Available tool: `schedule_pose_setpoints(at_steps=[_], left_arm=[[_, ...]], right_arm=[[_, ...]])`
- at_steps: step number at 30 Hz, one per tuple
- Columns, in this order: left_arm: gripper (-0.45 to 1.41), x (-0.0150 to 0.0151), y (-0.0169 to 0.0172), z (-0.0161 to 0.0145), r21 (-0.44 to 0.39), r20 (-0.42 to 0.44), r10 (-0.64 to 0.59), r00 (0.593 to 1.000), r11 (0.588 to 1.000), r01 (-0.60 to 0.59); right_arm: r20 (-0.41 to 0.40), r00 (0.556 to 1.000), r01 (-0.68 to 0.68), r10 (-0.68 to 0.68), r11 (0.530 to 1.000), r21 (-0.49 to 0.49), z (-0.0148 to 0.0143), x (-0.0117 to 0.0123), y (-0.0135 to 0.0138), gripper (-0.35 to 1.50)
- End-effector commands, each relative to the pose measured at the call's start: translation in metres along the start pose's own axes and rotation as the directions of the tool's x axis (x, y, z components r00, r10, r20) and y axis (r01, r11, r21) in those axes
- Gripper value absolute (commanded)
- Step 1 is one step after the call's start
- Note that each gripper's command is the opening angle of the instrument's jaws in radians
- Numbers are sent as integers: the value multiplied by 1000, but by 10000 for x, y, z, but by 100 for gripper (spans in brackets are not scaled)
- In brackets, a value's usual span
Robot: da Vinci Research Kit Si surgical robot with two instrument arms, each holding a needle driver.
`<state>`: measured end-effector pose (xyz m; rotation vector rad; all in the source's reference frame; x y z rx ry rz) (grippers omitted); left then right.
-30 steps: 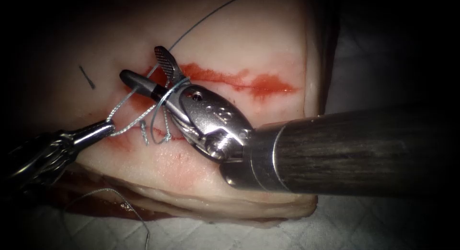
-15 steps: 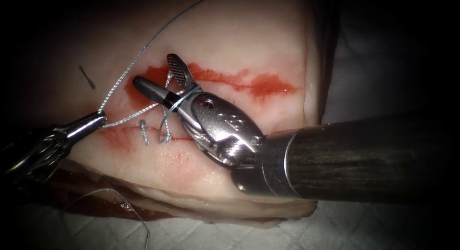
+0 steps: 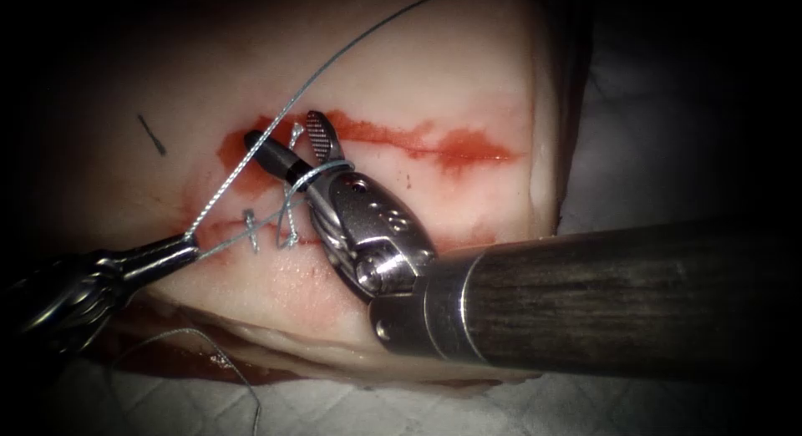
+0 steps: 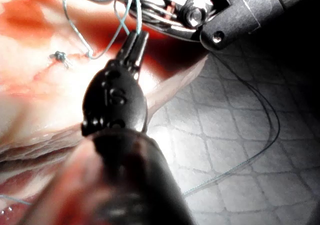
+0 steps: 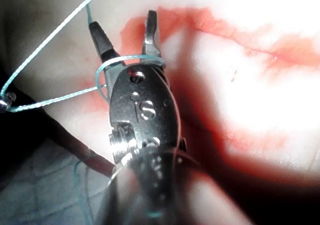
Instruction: Wound Closure
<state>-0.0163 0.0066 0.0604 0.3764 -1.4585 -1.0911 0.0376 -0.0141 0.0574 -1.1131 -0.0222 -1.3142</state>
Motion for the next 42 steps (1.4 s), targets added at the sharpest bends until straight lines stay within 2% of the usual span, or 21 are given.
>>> schedule_pose_setpoints(at_steps=[1, 11, 27, 29, 30, 32, 33, 35, 38, 42], left_arm=[[-45, 6, -1, 5, 10, -4, 10, 1000, 1000, -10], [-45, 11, 2, 8, 27, -9, 13, 1000, 1000, -12], [-45, 15, -4, 14, 51, -20, 12, 1000, 999, -11], [-45, 15, -4, 14, 52, -20, 12, 1000, 999, -11], [-45, 15, -4, 14, 51, -23, 12, 1000, 999, -11], [-45, 15, -5, 15, 51, -23, 12, 1000, 999, -10], [-45, 15, -5, 15, 52, -23, 11, 1000, 999, -10], [-45, 15, -5, 15, 52, -24, 11, 1000, 999, -10], [-45, 14, -5, 15, 52, -24, 11, 1000, 999, -10], [-45, 11, 0, 16, 27, -15, 9, 1000, 1000, -9]], right_arm=[[-30, 999, -13, 13, 1000, 10, 4, 14, 5, 79], [-145, 989, -35, 35, 999, 7, -1, 28, 6, 74], [-148, 986, -76, 79, 997, 20, 29, 24, -8, 68], [-158, 984, -74, 77, 997, 24, 30, 25, -9, 57], [-177, 981, -72, 74, 997, 19, 31, 27, -11, 21], [-201, 977, -74, 68, 997, -20, 29, 31, -14, 0], [-219, 973, -78, 67, 996, -40, 27, 34, -16, -35], [-260, 964, -60, 46, 997, -44, 24, 42, -15, -35], [-276, 960, -56, 42, 997, -44, 23, 44, -13, -35], [-300, 954, -40, 15, 996, -75, 17, 38, -5, -35]])
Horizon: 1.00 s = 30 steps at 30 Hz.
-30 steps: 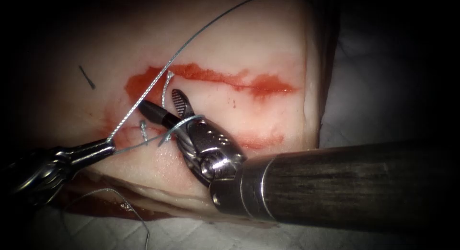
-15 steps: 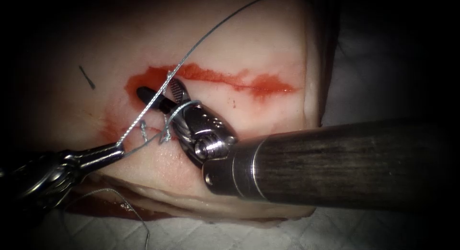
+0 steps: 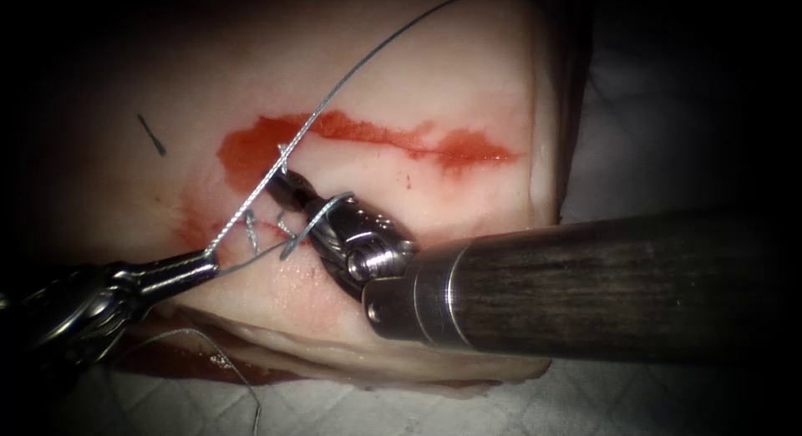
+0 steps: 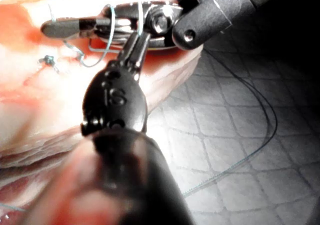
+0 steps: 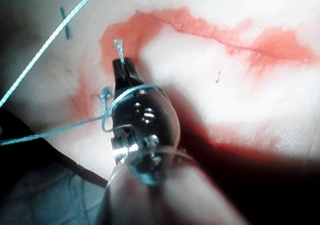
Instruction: Wound Closure
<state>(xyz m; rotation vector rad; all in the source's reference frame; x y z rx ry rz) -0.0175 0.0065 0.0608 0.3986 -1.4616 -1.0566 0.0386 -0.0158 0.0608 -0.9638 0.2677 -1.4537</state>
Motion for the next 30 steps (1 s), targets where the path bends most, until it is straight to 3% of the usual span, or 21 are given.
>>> schedule_pose_setpoints(at_steps=[1, 3, 8, 12, 13, 15, 16, 22, 30], left_arm=[[-45, 3, 5, 6, -12, 2, -2, 1000, 1000, 2], [-45, -4, 16, 8, -21, 4, -6, 1000, 1000, 6], [-45, -26, 59, 11, -212, 2, -8, 1000, 977, 8], [-45, -37, 122, 29, -317, -45, -16, 999, 948, 0], [-45, -44, 157, 39, -356, -63, -17, 998, 935, -6], [-45, -51, 190, 51, -395, -82, -22, 996, 919, -13], [-45, -51, 190, 51, -395, -82, -22, 996, 919, -13], [-45, -73, 273, 96, -457, -97, -29, 995, 889, -19], [-45, -91, 310, 137, -503, -103, -38, 994, 864, -20]], right_arm=[[-10, 1000, 9, -10, 1000, -5, 3, -1, 9, -35], [-11, 1000, 25, -25, 1000, 3, -2, -3, 16, -35], [54, 990, 129, -127, 991, -34, -12, -5, 26, -35], [72, 973, 224, -221, 974, -45, -14, -2, 31, -35], [72, 968, 244, -240, 968, -57, -15, 0, 33, -35], [80, 966, 250, -245, 966, -61, -17, 0, 34, -35], [80, 966, 250, -245, 966, -61, -17, 0, 34, -35], [79, 956, 290, -284, 954, -72, -25, 3, 31, -35], [75, 941, 335, -329, 937, -98, -32, 11, 29, -35]])
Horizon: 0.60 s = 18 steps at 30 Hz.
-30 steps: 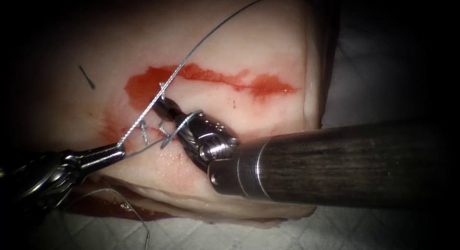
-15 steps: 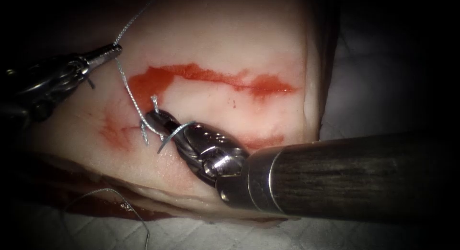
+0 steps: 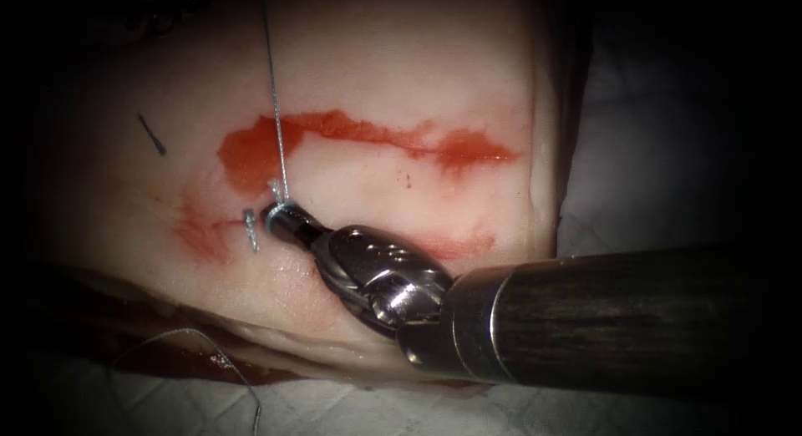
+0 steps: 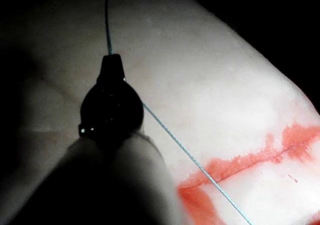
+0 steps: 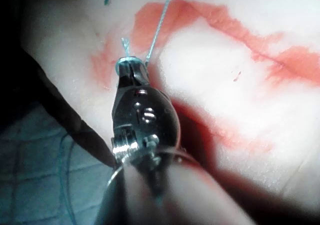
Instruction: Wound Closure
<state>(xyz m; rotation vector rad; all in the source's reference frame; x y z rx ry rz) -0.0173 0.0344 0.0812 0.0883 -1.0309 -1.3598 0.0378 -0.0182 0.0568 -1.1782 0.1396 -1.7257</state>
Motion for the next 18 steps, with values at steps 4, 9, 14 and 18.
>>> schedule_pose_setpoints(at_steps=[4, 9, 14, 18], left_arm=[[-45, -17, -1, 31, -25, 4, 38, 999, 999, -37], [-45, -44, 5, 79, -54, 8, 93, 996, 994, -93], [-45, -59, 6, 121, -62, 2, 112, 994, 992, -112], [-45, -60, -5, 156, -68, -29, 130, 991, 989, -132]], right_arm=[[-20, 999, 40, -41, 998, -39, 7, 14, 9, -35], [-57, 995, 77, -81, 995, -68, 14, 34, 19, -35], [-74, 992, 91, -98, 992, -93, 17, 42, 23, -35], [-84, 986, 134, -142, 986, -96, 15, 44, 24, -35]])
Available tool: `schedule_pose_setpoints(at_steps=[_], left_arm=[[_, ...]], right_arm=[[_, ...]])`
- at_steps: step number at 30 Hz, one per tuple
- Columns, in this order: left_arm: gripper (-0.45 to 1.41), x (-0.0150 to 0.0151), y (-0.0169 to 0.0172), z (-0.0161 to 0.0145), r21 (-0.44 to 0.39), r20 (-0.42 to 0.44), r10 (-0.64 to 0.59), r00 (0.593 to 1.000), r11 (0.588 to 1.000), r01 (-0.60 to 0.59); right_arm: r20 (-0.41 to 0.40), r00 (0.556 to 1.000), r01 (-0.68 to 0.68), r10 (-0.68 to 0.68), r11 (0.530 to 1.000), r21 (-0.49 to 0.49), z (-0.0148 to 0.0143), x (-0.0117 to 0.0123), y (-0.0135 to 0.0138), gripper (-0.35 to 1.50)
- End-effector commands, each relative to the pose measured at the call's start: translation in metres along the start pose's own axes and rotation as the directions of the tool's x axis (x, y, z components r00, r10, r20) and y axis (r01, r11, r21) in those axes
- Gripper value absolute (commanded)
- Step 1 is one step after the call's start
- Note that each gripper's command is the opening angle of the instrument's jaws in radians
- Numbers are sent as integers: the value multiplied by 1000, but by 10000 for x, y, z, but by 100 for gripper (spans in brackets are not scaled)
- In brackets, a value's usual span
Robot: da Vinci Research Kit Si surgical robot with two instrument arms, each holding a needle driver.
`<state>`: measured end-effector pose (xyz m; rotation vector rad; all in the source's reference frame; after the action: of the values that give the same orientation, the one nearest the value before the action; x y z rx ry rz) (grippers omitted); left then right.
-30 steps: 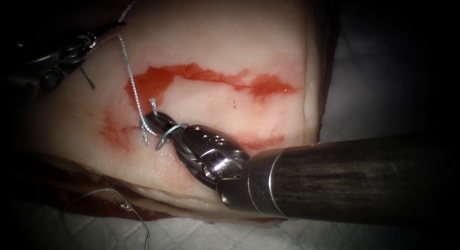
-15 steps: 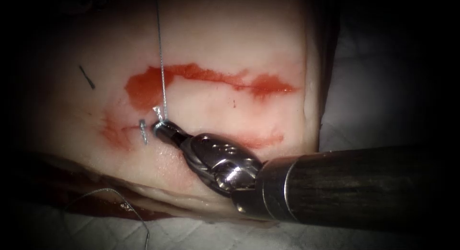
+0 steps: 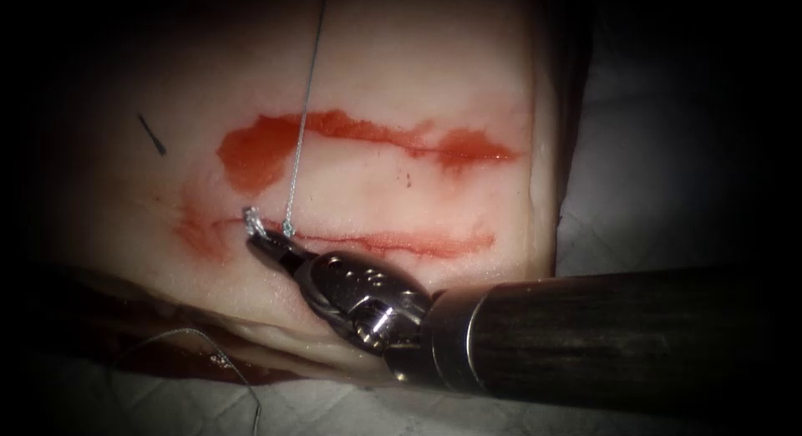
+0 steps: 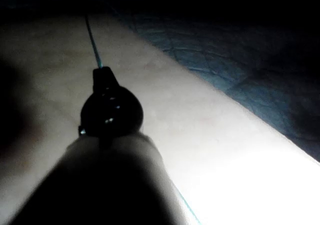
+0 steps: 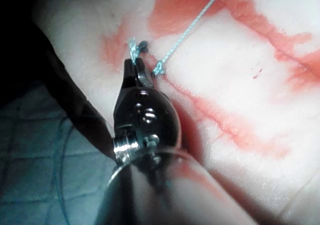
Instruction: Wound Closure
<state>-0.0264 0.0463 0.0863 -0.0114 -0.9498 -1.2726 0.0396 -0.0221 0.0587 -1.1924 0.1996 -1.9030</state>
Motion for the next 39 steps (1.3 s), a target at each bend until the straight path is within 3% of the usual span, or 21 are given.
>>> schedule_pose_setpoints(at_steps=[1, 4, 15, 33, 37, 39], left_arm=[[-45, -4, -5, 19, 0, -4, 13, 1000, 1000, -13], [-45, -6, -17, 40, 3, -25, 37, 999, 999, -37], [-45, -9, -27, 62, 12, -35, 52, 998, 999, -52], [-45, -19, -26, 69, 15, -38, 49, 998, 999, -48], [-45, -21, -25, 62, 27, -43, 49, 998, 999, -48], [-45, -24, -27, 50, 54, -45, 47, 998, 998, -44]], right_arm=[[-17, 997, 75, -76, 997, -34, 5, 3, 5, -35], [-42, 974, 215, -223, 967, -136, 1, 11, 15, -35], [-53, 917, 362, -395, 881, -304, 3, 49, 44, -35], [-59, 921, 356, -385, 894, -272, -1, 41, 47, -35], [-64, 960, 252, -274, 939, -235, 2, 39, 46, -35], [-32, 975, 212, -221, 960, -184, 3, 38, 44, 4]])
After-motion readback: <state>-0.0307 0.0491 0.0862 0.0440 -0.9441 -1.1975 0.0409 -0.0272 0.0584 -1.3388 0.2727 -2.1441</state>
